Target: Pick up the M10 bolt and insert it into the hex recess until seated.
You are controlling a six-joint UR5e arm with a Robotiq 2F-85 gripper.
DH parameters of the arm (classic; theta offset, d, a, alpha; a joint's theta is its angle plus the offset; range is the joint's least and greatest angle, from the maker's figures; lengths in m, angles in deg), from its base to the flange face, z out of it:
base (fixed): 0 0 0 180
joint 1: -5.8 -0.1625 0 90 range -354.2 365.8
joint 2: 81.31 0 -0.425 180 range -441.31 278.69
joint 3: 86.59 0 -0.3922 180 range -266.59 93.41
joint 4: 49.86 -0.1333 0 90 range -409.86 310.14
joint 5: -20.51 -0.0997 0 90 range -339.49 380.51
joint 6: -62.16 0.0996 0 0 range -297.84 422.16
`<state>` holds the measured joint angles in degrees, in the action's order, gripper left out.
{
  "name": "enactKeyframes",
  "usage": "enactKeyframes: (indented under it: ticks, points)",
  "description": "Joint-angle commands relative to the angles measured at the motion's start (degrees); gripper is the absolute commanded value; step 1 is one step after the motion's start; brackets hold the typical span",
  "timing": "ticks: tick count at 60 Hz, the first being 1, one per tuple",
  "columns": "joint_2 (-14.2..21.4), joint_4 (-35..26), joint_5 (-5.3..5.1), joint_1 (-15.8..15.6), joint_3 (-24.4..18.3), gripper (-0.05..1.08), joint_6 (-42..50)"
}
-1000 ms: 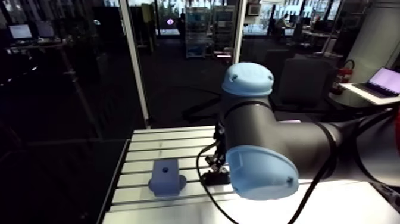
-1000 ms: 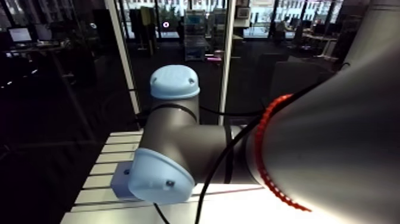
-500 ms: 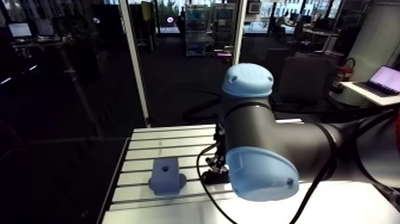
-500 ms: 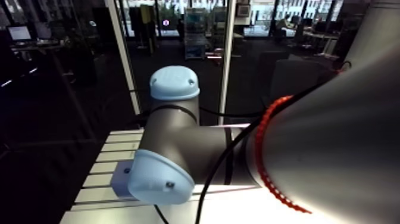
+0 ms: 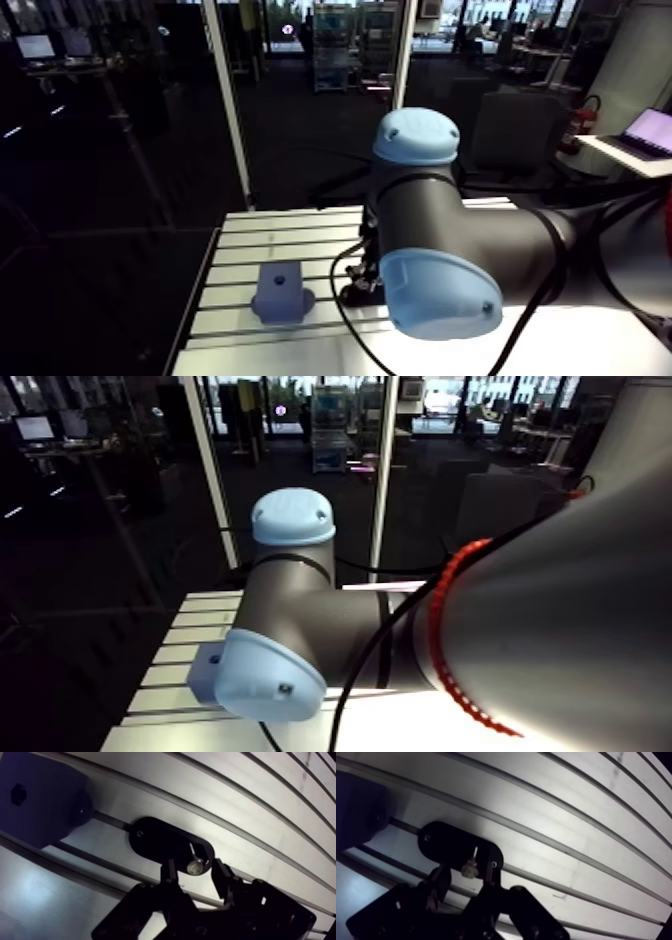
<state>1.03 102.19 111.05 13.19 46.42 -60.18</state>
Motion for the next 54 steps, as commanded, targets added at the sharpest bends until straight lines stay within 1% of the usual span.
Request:
enactKeyframes:
  ticks: [1, 31, 33, 34, 35, 36, 39, 54]
  points:
    - [-0.20, 0.05, 0.03, -0.35, -0.05, 0.54, 0.04]
    - [-0.12, 0.05, 0.11, -0.36, -0.24, 0.55, -0.23]
    - [-0.12, 0.05, 0.19, -0.36, -0.24, 0.55, -0.23]
    - [-0.12, 0.05, 0.42, -0.36, -0.17, 0.55, -0.31]
    - [-0.12, 0.05, 0.42, -0.36, -0.17, 0.55, -0.31]
    - [-0.12, 0.05, 0.68, -0.36, -0.16, 0.55, -0.32]
    - [-0.12, 0.05, 0.98, -0.36, -0.15, 0.55, -0.32]
    - [-0.12, 0.14, 1.08, -0.36, -0.07, 0.57, -0.33]
